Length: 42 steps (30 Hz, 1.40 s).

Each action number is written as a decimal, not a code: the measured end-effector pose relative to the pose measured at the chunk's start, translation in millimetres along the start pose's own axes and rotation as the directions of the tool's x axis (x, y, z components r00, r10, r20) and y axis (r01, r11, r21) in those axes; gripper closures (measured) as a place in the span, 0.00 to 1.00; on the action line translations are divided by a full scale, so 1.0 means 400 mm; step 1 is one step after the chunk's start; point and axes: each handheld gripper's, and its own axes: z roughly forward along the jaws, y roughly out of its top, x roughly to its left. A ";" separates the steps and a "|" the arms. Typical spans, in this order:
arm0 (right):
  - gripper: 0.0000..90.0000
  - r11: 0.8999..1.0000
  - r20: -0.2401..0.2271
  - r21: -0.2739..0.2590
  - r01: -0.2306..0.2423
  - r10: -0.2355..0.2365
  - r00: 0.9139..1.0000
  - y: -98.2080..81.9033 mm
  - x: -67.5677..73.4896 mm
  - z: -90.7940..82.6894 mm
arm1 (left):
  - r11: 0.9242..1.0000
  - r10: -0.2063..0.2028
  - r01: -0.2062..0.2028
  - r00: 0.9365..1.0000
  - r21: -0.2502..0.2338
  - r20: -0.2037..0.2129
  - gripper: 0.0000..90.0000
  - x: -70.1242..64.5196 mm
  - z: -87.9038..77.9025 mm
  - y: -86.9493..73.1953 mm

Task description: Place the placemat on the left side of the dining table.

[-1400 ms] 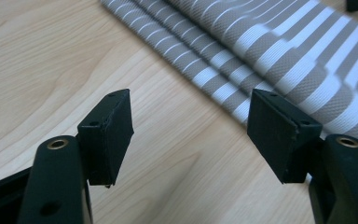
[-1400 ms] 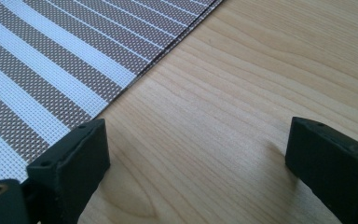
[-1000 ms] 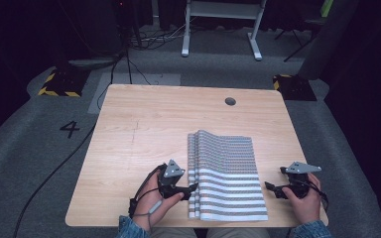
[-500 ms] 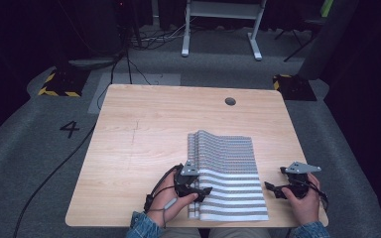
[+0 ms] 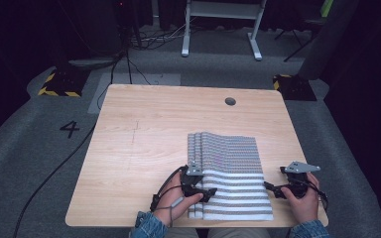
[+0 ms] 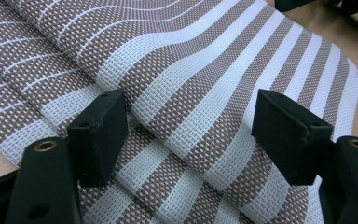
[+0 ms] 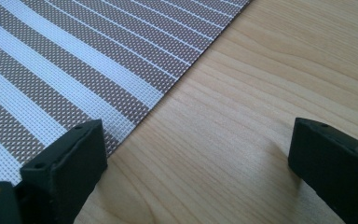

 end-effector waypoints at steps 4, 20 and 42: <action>0.05 1.000 0.000 0.000 0.000 0.000 1.000 0.000 0.000 0.000 | 0.999 -0.038 0.039 0.999 -0.028 0.030 0.31 0.008 -0.002 -0.009; 0.05 1.000 0.000 0.000 0.000 0.000 1.000 0.000 0.000 0.000 | 0.993 -0.114 0.114 0.993 -0.011 0.009 0.34 -0.002 -0.006 -0.009; 0.05 1.000 0.000 0.000 0.000 0.000 1.000 0.000 0.000 0.000 | 0.998 0.055 -0.056 0.997 0.024 0.056 0.55 -0.054 0.047 0.005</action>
